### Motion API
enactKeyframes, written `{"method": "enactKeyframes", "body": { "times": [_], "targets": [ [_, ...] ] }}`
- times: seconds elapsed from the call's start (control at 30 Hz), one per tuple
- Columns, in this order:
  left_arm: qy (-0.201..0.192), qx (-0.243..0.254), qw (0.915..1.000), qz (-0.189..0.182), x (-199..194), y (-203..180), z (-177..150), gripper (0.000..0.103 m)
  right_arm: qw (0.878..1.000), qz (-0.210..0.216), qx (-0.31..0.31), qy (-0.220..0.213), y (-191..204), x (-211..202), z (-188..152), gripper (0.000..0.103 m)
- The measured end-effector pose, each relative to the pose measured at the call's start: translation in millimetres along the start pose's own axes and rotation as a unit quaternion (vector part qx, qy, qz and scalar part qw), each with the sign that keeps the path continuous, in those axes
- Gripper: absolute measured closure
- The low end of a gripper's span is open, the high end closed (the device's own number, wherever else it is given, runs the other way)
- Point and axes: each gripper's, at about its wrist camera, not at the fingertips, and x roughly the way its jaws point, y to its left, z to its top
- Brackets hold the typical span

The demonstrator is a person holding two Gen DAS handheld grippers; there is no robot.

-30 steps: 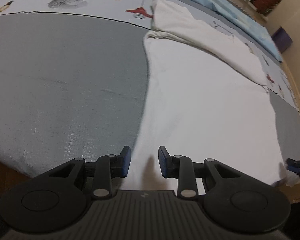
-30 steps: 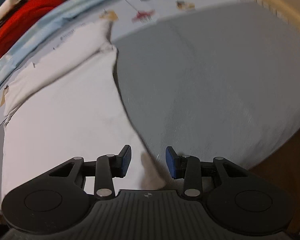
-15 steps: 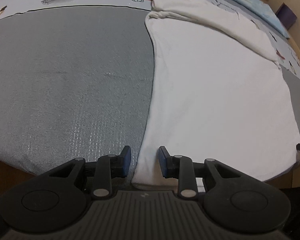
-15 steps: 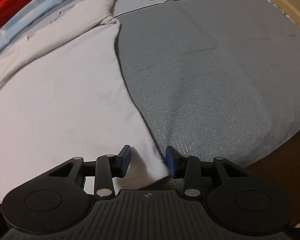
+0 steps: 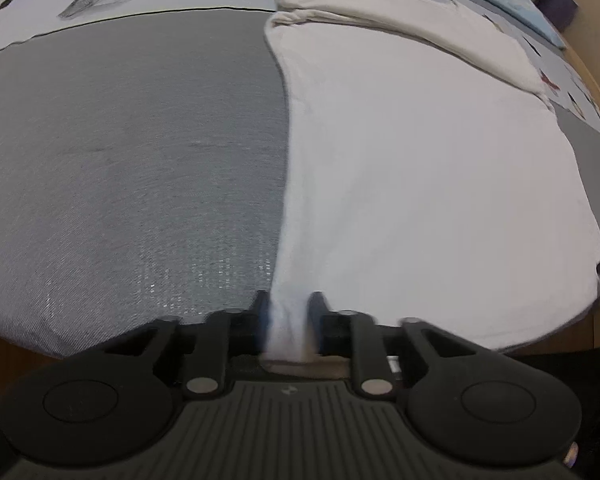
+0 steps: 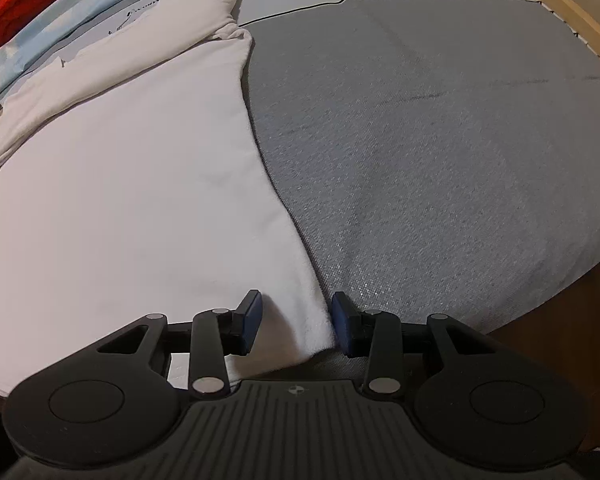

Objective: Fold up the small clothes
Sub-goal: 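Move both grippers to the shirt hem and pinch it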

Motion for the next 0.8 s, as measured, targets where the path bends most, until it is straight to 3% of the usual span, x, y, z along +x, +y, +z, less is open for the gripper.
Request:
{"method": "enactKeyframes", "body": {
  "times": [0.03, 0.07, 0.13, 0.33, 0.67, 0.8],
  "targets": [
    [-0.001, 0.001, 1.0, -0.004, 0, 0, 0, 0.096, 1.0, 0.003, 0.001, 0.001, 0, 0, 0, 0.064],
    [-0.001, 0.0, 1.0, -0.009, -1, 1, 0, 0.096, 1.0, 0.006, 0.002, 0.002, -1, 0, 0, 0.067],
    [-0.005, -0.006, 0.9998, -0.02, -4, 3, -1, 0.097, 1.0, 0.008, 0.007, 0.004, -2, -1, -1, 0.093],
    [0.008, -0.042, 0.9986, -0.031, -4, 14, 0, 0.095, 0.999, 0.017, 0.033, 0.004, -7, -4, -4, 0.091],
    [0.017, -0.021, 0.9994, -0.023, 1, 7, -1, 0.095, 1.0, 0.009, 0.02, 0.009, -3, -2, -3, 0.09],
    [0.006, -0.015, 0.9996, -0.025, -3, 5, -2, 0.097, 1.0, 0.014, 0.018, 0.001, -1, -3, -3, 0.096]
  ]
}}
